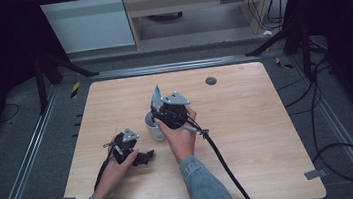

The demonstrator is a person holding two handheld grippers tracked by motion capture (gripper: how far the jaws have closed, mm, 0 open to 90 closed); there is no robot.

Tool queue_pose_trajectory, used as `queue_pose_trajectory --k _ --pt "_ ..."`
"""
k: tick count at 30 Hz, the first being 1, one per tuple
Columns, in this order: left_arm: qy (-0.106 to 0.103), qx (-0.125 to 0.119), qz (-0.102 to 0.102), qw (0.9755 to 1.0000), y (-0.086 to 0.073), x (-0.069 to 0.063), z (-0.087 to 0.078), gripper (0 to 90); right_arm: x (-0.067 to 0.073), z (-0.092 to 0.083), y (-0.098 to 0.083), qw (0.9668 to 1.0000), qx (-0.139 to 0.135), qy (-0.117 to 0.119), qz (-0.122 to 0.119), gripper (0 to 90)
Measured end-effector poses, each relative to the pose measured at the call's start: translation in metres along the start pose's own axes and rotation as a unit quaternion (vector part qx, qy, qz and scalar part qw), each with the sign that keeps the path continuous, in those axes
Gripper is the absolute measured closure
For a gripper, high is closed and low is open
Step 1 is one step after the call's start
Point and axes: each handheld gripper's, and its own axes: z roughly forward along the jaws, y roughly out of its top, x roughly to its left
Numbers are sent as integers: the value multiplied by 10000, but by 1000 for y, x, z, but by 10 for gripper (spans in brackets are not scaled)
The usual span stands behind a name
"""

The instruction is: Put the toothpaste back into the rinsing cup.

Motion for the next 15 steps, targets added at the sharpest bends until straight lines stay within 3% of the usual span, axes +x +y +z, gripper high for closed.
queue_pose_trajectory --k 12,15 --pt "-1 -4 -5 10000 0 0 0 0 -1 -7 12 9990 408 101 -160 212" --pt "6 -13 -15 10000 0 0 0 0 -1 -10 16 9981 527 109 -299 179"
